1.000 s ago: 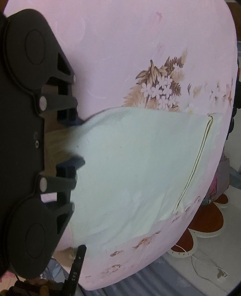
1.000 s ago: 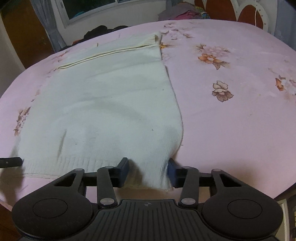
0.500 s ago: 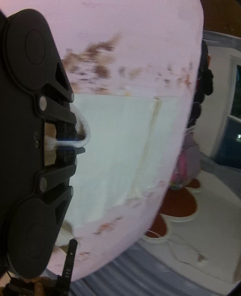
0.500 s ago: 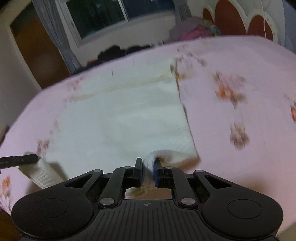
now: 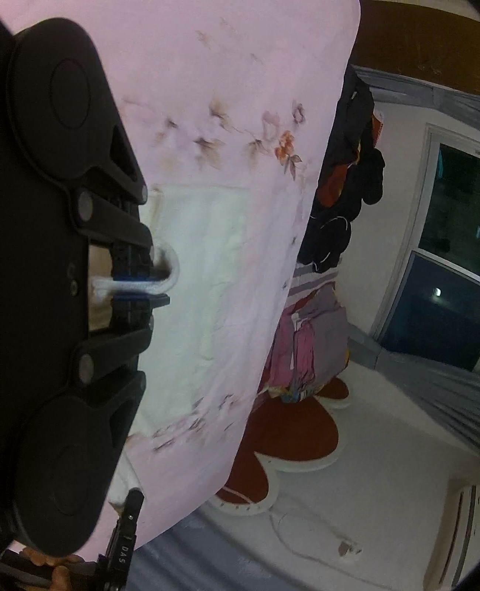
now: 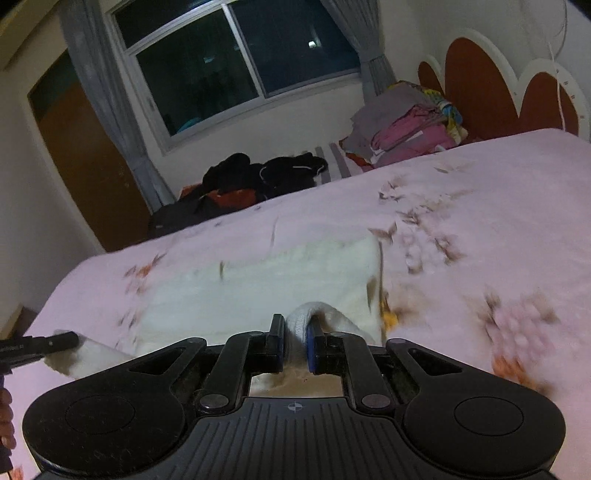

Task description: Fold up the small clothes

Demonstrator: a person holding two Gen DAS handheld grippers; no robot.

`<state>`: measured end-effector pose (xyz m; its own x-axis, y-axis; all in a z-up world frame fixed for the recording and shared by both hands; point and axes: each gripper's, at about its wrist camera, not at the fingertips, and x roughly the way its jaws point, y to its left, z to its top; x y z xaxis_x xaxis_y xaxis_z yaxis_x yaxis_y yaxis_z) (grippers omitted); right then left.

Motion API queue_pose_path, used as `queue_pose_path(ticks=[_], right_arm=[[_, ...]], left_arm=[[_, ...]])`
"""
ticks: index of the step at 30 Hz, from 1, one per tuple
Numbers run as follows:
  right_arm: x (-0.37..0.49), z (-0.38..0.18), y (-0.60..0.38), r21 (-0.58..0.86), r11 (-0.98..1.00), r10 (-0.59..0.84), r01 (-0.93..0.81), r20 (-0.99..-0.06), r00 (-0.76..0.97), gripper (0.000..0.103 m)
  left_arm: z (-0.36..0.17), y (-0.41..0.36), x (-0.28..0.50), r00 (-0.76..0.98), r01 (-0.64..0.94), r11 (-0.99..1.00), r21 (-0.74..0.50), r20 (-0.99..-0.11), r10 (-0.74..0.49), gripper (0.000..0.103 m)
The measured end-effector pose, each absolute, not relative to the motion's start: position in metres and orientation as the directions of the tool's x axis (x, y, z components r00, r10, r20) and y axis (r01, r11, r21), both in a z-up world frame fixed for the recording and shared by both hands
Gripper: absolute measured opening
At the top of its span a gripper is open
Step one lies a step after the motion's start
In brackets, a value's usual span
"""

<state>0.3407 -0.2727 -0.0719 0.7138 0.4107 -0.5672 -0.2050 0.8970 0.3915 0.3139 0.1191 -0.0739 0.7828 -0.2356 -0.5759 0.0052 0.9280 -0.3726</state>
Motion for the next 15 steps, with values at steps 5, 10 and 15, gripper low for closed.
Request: queue_pose_path(ticks=[5, 10, 15], right_arm=[[0.403, -0.089, -0.269, 0.406, 0.895, 0.408, -0.184, -0.58, 0.705, 0.011], [0.456, -0.113, -0.274, 0.449, 0.886, 0.4, -0.118, -0.61, 0.684, 0.011], [0.492, -0.142, -0.274, 0.444, 0.894, 0.369, -0.055, -0.663, 0.651, 0.011]], left_arm=[[-0.082, 0.117, 0.362, 0.78, -0.026, 0.934, -0.356, -0.591, -0.204, 0.006], [-0.099, 0.126, 0.406, 0.764, -0.107, 0.923, -0.37, -0.625, -0.162, 0.006], [-0.123, 0.126, 0.442, 0.72, -0.157, 0.927, -0.342, -0.681, -0.129, 0.006]])
